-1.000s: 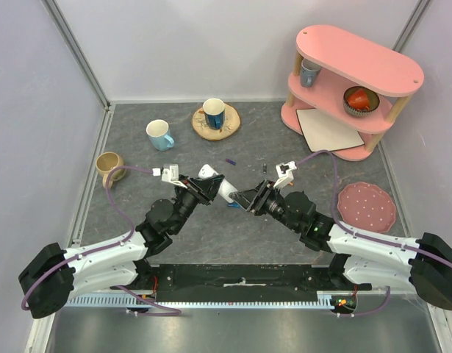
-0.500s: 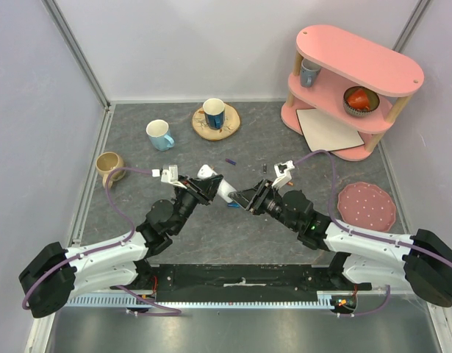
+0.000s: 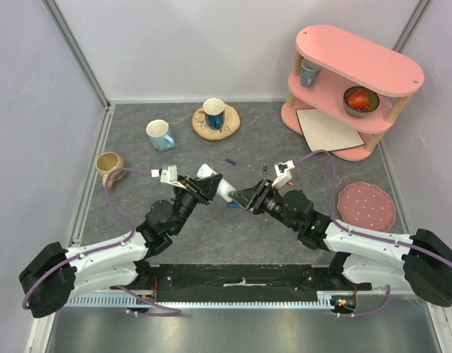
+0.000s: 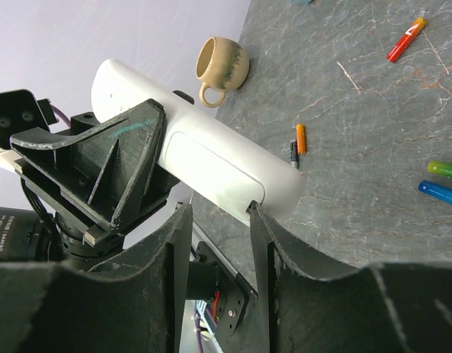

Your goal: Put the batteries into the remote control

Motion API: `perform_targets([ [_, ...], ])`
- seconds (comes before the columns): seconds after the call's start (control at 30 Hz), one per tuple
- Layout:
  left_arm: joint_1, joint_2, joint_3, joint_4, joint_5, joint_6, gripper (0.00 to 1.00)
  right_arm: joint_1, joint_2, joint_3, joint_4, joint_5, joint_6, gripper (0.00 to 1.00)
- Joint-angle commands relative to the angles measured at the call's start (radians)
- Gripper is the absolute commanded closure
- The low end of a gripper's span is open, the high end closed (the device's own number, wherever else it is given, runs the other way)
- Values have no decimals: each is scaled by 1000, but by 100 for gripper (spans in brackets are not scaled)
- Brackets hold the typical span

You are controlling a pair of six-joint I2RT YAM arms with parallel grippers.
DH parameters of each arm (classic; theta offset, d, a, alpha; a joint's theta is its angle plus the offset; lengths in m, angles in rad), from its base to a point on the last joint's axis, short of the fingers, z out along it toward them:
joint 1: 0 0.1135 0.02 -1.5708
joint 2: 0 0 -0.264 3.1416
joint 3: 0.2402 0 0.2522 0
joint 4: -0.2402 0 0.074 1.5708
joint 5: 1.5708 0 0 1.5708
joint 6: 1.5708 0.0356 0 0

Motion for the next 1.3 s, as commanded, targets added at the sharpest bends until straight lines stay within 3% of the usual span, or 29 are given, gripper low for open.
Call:
perform_targets([
  [0.0,-28,-2,-2,68,16,26,98,0,-9,24,60,-13,11,55],
  [1.13,-36,-25,6,11,-41,86,98,2,-49,30,11,-10,-2,55],
  [1.27,-37,-34,4,13,-56,83,98,2,-72,21,-14,-8,-5,46],
])
